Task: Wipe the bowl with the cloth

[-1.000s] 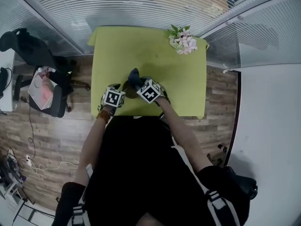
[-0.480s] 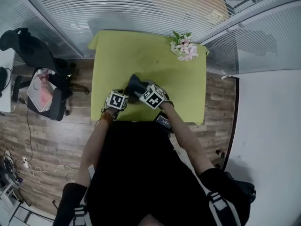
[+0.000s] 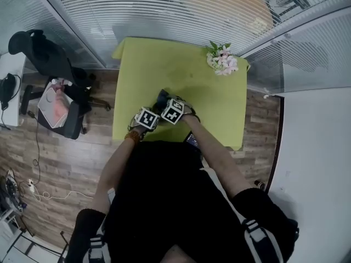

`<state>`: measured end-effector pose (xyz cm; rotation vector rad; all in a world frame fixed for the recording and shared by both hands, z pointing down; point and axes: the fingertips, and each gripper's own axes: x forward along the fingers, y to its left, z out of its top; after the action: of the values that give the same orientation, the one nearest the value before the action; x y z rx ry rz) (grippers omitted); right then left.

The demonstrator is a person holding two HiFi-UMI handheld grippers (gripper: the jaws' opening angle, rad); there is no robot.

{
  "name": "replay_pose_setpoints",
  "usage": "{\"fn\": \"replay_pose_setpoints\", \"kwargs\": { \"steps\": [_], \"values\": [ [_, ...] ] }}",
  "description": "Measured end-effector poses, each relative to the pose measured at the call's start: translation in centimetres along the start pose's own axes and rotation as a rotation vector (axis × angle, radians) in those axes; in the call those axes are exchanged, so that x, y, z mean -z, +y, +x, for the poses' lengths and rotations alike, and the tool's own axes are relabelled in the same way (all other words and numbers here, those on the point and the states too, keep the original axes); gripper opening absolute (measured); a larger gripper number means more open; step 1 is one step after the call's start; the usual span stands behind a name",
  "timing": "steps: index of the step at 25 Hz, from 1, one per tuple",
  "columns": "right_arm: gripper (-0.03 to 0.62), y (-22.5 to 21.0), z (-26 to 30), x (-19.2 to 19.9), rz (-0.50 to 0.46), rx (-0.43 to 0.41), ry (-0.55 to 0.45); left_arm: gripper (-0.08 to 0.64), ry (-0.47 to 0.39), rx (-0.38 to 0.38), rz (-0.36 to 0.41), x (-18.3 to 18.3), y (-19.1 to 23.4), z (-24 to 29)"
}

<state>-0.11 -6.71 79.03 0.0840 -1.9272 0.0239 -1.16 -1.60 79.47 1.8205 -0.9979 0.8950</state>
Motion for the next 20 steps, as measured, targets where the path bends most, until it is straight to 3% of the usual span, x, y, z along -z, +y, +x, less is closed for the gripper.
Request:
{"fn": "replay_pose_setpoints", "kwargs": {
  "steps": [6, 9, 11, 13, 15, 20],
  "values": [
    [0.144, 0.3, 0.4, 0.1, 0.165, -0.031, 0.013, 0.161, 0.000, -0.021, 0.014, -0.3, 0.5, -0.1],
    [0.098, -0.4, 0.2, 0.2, 0.307, -0.111, 0.004, 0.161, -0.010, -0.057, 0.055, -0.8, 2.0, -0.4],
    [0.080, 0.0, -1.2, -0.3, 0.419, -0.199, -0.075, 0.161, -0.010, -0.043, 0.039, -0.4, 1.9, -0.8],
    [0.078, -0.7, -3.6, -0.8, 0.444, -0.187, -0.177, 0.161, -0.083, 0.021, 0.006, -2.0, 0.7, -1.4],
    [0.078, -2.6, -6.9, -2.3, 0.353, -0.066, -0.289, 0.163, -0.170, 0.055, -0.015, -4.8, 0.2, -2.6],
    [0.083, -5.2, -17.8, -8.2, -0.101, 0.458, -0.549, 0.163, -0.430, 0.055, -0.047, -13.1, 0.3, -9.2]
  ]
}}
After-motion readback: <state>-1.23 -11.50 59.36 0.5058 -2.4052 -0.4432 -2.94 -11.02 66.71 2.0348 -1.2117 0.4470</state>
